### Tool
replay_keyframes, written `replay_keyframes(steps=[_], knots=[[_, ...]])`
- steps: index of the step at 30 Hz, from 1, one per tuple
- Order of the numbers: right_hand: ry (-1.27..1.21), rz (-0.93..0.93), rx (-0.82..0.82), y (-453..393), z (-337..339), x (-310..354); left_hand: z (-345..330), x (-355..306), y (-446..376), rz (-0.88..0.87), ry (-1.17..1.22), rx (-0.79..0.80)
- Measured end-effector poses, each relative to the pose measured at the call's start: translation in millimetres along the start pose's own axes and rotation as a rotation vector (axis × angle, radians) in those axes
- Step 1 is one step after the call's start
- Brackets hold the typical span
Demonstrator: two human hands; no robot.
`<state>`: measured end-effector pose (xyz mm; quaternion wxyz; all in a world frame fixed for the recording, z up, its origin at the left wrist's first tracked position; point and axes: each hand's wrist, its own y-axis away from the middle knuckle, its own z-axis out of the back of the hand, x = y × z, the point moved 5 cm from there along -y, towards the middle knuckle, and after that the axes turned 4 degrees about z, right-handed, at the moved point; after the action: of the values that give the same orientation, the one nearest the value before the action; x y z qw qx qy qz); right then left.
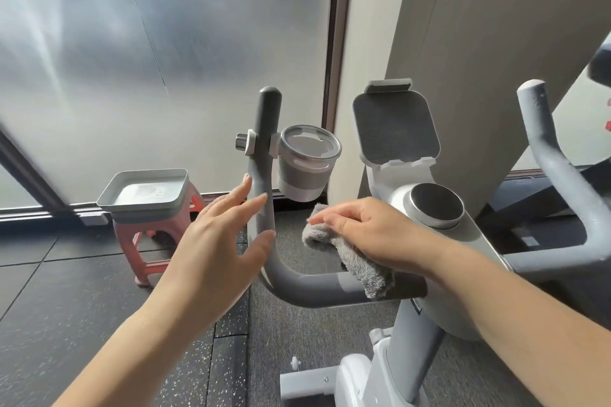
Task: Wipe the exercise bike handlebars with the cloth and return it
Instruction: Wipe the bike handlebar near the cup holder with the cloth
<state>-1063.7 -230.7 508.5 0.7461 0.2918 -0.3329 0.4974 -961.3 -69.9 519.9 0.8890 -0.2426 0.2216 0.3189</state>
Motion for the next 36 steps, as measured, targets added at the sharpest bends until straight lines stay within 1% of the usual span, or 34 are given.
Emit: replay_keyframes(steps=[2,4,7,9,12,16,20,23,25,26,28,33,36], knots=[[-0.137,0.035,-0.049,0.2,2.4,1.6,3.5,-8.6,0.0,0.024,0.117,-0.012],[-0.231,0.117,-0.119,1.6,5.1,8.1,2.6,-13.5,-2.9,0.075,0.253,0.007],[-0.395,0.216,-0.201,4.6,7.5,18.2,-3.9,-20.2,-11.8,0.136,0.399,0.084],[-0.479,0.262,-0.221,4.2,7.3,23.9,-7.5,-28.2,-17.7,0.125,0.527,0.133],[-0.463,0.285,-0.281,0.3,7.1,29.4,-10.7,-33.4,-24.8,0.151,0.645,0.101],[-0.418,0.349,-0.349,-6.2,5.8,36.0,-15.6,-30.6,-30.6,0.211,0.754,-0.017],[-0.376,0.412,-0.321,-13.8,5.7,40.3,-3.7,-20.8,-37.7,0.217,0.833,-0.171],[-0.293,0.389,-0.353,-22.5,11.4,40.2,16.4,-8.9,-48.7,0.232,0.943,-0.244],[-0.249,0.359,-0.390,-32.7,14.8,40.0,31.7,3.8,-62.7,0.264,1.061,-0.259],[-0.219,0.348,-0.410,-39.1,16.1,40.5,40.5,10.4,-71.6,0.264,1.082,-0.268],[-0.170,0.328,-0.441,-53.7,18.1,43.0,57.1,24.5,-92.8,0.230,1.014,-0.300],[-0.082,0.316,-0.500,-92.1,23.9,54.9,73.2,45.2,-145.9,0.093,0.571,-0.370],[-0.049,0.299,-0.565,-113.0,24.1,58.8,58.4,47.5,-174.3,0.055,0.502,-0.346]])
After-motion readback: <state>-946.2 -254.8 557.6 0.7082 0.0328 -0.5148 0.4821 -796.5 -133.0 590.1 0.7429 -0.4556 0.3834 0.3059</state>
